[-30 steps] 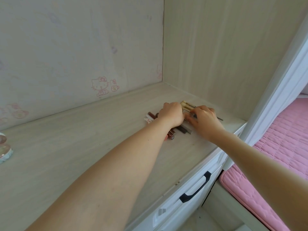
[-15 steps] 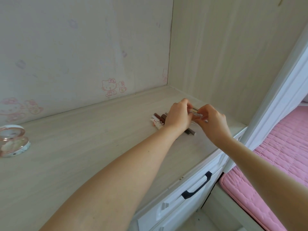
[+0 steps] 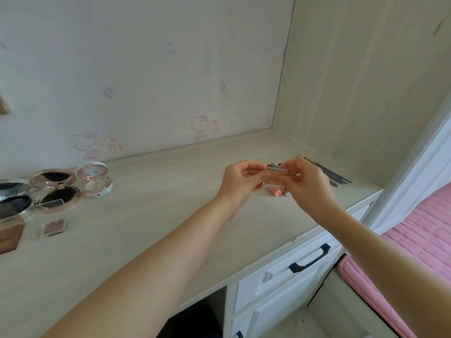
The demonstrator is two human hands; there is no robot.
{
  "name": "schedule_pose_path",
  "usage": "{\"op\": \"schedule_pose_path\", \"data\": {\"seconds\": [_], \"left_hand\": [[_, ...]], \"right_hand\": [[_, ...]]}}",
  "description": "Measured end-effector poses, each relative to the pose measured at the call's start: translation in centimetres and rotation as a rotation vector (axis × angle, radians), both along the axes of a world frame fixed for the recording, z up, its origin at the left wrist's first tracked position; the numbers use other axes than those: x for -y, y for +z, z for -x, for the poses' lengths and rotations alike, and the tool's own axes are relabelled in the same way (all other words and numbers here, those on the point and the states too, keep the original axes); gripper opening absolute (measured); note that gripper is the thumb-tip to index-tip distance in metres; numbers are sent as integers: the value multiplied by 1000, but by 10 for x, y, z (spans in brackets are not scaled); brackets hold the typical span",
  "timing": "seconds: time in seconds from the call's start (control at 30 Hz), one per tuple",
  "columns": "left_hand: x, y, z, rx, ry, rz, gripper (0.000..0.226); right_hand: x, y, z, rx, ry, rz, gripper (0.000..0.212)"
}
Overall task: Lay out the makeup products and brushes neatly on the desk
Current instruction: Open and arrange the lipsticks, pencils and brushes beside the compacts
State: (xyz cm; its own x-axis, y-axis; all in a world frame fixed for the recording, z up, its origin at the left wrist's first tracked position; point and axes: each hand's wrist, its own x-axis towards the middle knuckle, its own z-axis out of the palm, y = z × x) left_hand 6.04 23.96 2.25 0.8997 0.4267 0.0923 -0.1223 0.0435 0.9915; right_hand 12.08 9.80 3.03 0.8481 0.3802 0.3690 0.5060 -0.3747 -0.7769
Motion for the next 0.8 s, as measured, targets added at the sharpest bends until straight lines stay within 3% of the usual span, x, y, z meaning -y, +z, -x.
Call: {"op": "schedule_pose_path", "data": {"seconds": [0.17, 0.47, 0.63, 0.8], "left_hand": [[-30, -3, 52, -3, 48, 60, 13], [-89, -8, 161, -34, 200, 200, 19], [-125, -3, 212, -53, 276, 239, 19], [-147, -6, 253, -80, 321, 282, 20]], "right_hand": [[-32, 0, 40, -80, 96, -17, 24], [-97, -5, 128, 112, 299, 163, 28], [-135, -9, 173, 154, 429, 171, 45], [-167, -13, 201, 161, 506, 171, 46]]}}
